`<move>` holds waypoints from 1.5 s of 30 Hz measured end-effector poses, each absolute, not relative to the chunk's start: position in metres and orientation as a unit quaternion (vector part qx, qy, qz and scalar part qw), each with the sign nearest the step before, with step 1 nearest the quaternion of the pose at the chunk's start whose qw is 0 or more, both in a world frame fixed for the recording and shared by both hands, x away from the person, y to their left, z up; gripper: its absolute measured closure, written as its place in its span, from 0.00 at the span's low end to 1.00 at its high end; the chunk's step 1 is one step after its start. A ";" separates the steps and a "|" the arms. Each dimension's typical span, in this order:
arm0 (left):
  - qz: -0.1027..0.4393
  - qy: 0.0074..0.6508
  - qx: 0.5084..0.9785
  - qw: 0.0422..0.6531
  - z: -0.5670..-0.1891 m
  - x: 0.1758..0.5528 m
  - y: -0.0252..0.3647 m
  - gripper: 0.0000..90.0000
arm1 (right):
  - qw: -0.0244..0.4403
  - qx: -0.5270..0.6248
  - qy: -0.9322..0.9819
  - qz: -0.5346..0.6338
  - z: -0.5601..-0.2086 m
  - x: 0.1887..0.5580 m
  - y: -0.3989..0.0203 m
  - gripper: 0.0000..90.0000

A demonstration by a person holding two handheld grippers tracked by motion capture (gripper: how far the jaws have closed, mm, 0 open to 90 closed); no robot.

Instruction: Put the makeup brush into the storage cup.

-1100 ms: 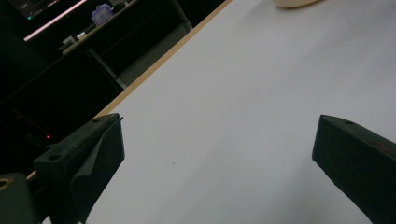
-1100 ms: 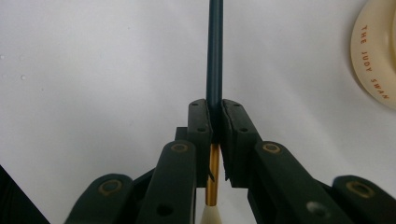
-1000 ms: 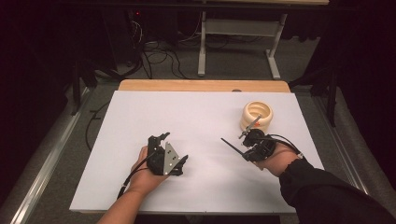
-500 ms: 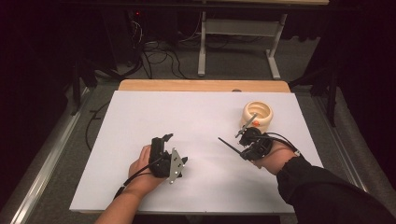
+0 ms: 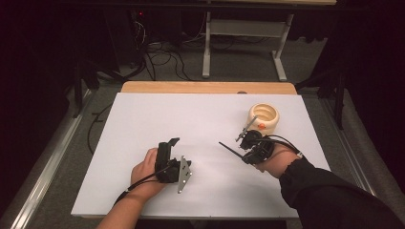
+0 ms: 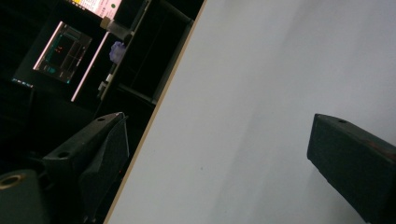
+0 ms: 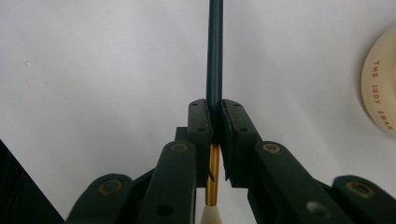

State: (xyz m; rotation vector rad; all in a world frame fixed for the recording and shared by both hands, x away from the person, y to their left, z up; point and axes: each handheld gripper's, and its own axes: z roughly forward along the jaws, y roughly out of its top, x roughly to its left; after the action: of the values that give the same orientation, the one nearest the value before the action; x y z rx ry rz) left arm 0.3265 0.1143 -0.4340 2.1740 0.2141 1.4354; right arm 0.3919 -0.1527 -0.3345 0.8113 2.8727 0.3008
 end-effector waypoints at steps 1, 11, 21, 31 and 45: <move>0.534 0.076 0.802 0.257 -0.434 0.326 0.114 0.08 | 0.070 0.267 0.956 0.099 -0.334 0.392 -0.152 0.95; 0.553 0.046 0.797 0.238 -0.436 0.323 0.109 0.10 | 0.058 0.246 0.963 0.088 -0.334 0.389 -0.138 0.95; 0.565 0.032 0.793 0.227 -0.439 0.322 0.108 0.13 | 0.053 0.225 0.969 0.082 -0.335 0.387 -0.117 0.95; 0.568 0.015 0.792 0.223 -0.440 0.320 0.106 0.18 | 0.045 0.197 0.976 0.078 -0.337 0.384 -0.097 0.95; 0.565 -0.011 0.797 0.212 -0.444 0.316 0.102 0.31 | 0.033 0.170 0.982 0.074 -0.342 0.381 -0.075 0.95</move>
State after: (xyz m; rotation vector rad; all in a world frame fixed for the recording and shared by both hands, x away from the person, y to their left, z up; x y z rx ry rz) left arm 0.3162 0.1021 -0.4441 2.2150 -0.0300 1.5703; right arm 0.3810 -0.0754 -0.3424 0.5230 3.0227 0.2263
